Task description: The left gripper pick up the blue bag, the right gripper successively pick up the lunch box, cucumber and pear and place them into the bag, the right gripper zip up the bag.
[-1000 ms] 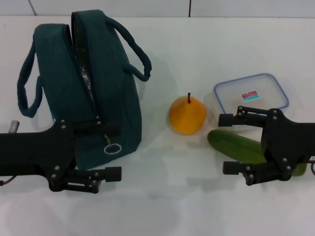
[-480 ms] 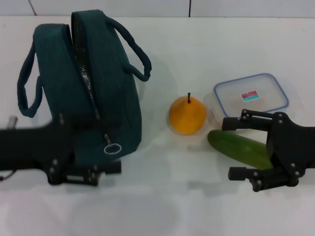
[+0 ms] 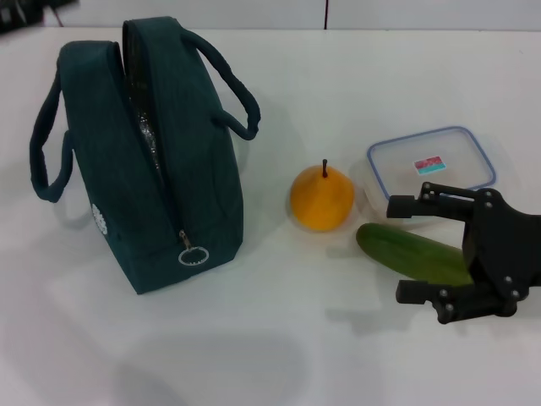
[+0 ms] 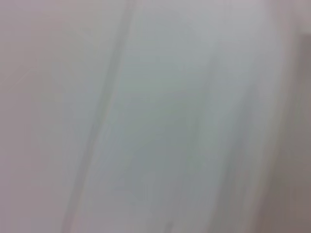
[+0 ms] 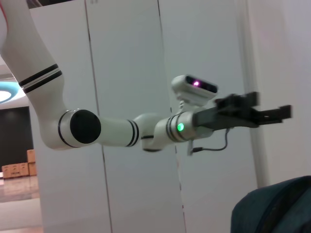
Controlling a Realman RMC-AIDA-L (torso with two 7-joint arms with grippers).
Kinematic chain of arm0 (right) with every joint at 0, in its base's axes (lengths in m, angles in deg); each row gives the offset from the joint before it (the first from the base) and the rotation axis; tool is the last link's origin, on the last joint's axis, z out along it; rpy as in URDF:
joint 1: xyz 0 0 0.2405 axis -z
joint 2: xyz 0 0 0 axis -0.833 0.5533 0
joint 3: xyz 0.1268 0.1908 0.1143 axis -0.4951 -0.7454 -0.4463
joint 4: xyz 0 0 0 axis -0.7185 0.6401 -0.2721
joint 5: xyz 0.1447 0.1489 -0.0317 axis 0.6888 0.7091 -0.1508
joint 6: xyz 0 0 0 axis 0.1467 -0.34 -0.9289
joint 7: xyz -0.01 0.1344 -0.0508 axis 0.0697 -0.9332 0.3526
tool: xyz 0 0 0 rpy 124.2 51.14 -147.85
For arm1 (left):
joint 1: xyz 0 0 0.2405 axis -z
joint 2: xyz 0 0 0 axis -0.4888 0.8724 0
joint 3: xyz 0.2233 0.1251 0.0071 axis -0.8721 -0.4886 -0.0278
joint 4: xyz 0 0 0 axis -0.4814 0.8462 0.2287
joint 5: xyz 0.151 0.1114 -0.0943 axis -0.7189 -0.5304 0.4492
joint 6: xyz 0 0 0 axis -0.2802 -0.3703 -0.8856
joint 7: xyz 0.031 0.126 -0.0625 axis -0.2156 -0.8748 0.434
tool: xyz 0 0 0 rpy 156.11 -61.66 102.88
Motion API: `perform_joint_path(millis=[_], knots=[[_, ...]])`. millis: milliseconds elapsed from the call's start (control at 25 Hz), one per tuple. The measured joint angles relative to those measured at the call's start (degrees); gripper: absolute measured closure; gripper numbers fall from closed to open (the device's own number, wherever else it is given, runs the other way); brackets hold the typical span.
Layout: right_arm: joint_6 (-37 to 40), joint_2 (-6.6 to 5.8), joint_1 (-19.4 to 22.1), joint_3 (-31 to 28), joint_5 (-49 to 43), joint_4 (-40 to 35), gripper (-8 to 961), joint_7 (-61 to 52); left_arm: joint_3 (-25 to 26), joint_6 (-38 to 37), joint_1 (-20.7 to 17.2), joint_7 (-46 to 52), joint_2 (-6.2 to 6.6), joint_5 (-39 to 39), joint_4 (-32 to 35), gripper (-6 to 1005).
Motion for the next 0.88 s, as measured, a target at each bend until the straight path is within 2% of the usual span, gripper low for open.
perform_joint_path(millis=[160, 240, 400, 520, 600, 880], knots=[[-0.08, -0.01, 0.2, -0.33, 0.4, 0.05, 81, 0.0, 0.12, 6.46, 1.65, 9.49, 1.6, -4.75, 6.1, 119], [-0.01, -0.05, 0.32, -0.88, 0.41, 0.0, 81, 0.0, -0.01, 7.4, 2.12, 16.26, 2.13, -8.98, 12.22, 119], [-0.22, -0.07, 1.16, -2.16, 0.41, -0.35, 81, 0.18, -1.41, 7.41, 2.41, 29.8, 1.76, -17.9, 24.27, 121], [-0.36, -0.12, 1.55, -3.12, 0.41, -0.36, 81, 0.6, -4.86, 7.16, 2.06, 39.23, 1.2, -24.83, 32.01, 123], [-0.42, -0.24, 1.67, -3.54, 0.41, -0.33, 81, 0.67, -7.47, 7.1, 1.76, 42.98, 0.92, -27.56, 34.27, 124], [-1.3, -0.6, 1.78, -3.69, 0.4, -0.25, 81, 0.68, -12.03, 6.65, 1.01, 46.77, -0.19, -32.4, 33.2, 129]])
